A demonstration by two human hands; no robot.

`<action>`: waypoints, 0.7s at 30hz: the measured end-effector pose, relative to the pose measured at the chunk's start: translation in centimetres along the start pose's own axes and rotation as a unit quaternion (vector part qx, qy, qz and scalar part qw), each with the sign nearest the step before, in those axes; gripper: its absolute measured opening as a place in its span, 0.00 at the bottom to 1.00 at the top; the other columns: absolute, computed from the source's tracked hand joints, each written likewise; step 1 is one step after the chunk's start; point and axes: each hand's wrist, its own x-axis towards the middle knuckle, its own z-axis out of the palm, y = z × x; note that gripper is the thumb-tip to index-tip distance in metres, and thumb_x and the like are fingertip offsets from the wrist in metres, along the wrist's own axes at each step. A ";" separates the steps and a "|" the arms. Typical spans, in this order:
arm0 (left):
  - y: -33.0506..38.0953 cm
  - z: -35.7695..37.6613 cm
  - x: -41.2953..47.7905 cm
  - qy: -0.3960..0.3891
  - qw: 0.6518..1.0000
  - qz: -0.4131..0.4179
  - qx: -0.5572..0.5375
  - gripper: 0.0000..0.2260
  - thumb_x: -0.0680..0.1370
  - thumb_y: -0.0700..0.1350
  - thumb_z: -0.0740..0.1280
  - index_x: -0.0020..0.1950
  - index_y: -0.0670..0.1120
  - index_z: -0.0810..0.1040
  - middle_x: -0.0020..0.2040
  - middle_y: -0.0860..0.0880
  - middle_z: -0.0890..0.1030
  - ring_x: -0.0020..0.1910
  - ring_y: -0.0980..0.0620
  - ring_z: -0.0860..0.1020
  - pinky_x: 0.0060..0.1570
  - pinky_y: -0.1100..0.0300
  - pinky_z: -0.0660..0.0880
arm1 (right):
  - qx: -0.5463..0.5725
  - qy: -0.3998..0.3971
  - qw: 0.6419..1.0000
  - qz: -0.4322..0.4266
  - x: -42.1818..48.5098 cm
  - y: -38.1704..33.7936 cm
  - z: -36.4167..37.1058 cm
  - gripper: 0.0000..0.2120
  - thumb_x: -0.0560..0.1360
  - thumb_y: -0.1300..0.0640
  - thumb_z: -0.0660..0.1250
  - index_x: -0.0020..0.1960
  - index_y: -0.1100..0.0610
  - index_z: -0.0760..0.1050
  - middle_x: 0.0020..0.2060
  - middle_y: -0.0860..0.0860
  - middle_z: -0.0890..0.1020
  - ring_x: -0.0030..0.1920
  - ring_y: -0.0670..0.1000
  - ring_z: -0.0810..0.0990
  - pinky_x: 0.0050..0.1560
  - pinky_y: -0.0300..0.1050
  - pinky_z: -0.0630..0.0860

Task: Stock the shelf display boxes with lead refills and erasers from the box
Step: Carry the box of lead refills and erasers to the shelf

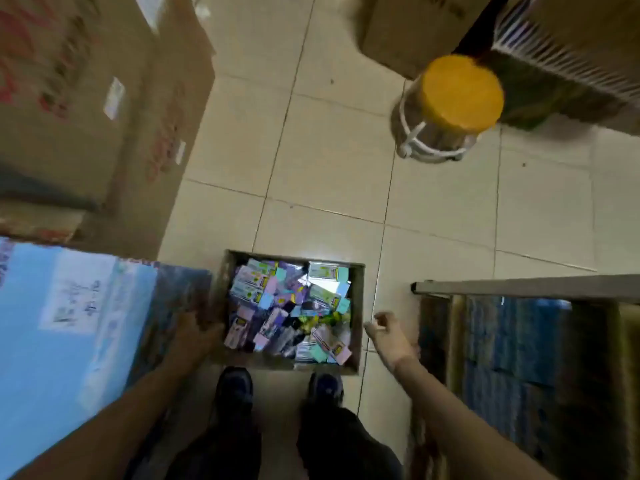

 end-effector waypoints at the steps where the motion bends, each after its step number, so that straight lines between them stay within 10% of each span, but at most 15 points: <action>1: -1.8 1.5 1.7 0.014 1.000 0.002 -0.016 0.22 0.67 0.39 0.73 0.57 0.30 0.76 0.51 0.35 0.79 0.51 0.47 0.74 0.49 0.55 0.71 | 0.000 0.012 1.000 -0.013 2.3 0.9 1.3 0.19 0.77 0.54 0.65 0.64 0.61 0.69 0.56 0.57 0.75 0.56 0.54 0.74 0.51 0.39 0.67; 8: -13.1 8.4 13.0 0.029 0.994 -0.103 0.013 0.18 0.75 0.41 0.70 0.62 0.34 0.76 0.60 0.32 0.77 0.60 0.36 0.75 0.58 0.49 0.69 | 0.059 0.061 0.996 0.020 15.7 7.6 8.4 0.30 0.72 0.56 0.72 0.69 0.64 0.64 0.65 0.62 0.70 0.64 0.60 0.71 0.64 0.52 0.69; 13: -17.6 9.5 18.0 0.038 0.991 -0.128 -0.012 0.18 0.78 0.37 0.66 0.65 0.32 0.71 0.63 0.30 0.73 0.62 0.33 0.73 0.64 0.41 0.68 | 0.135 0.038 0.989 0.040 19.4 10.0 11.6 0.16 0.74 0.60 0.69 0.60 0.63 0.72 0.50 0.59 0.80 0.43 0.53 0.79 0.43 0.42 0.77; 16: -17.9 9.9 18.2 0.068 0.990 -0.117 0.027 0.13 0.79 0.36 0.63 0.60 0.28 0.74 0.57 0.27 0.76 0.57 0.30 0.74 0.56 0.44 0.70 | 0.109 0.062 0.992 0.027 20.0 10.4 12.3 0.10 0.78 0.64 0.62 0.57 0.67 0.74 0.50 0.64 0.81 0.49 0.61 0.80 0.53 0.56 0.77; 21: -14.9 9.2 15.6 0.076 0.986 -0.137 0.050 0.12 0.79 0.36 0.63 0.53 0.26 0.76 0.52 0.27 0.78 0.52 0.31 0.77 0.44 0.52 0.68 | 0.086 0.075 0.993 0.015 18.0 9.3 11.1 0.09 0.77 0.66 0.61 0.55 0.67 0.75 0.46 0.62 0.81 0.44 0.57 0.78 0.44 0.49 0.76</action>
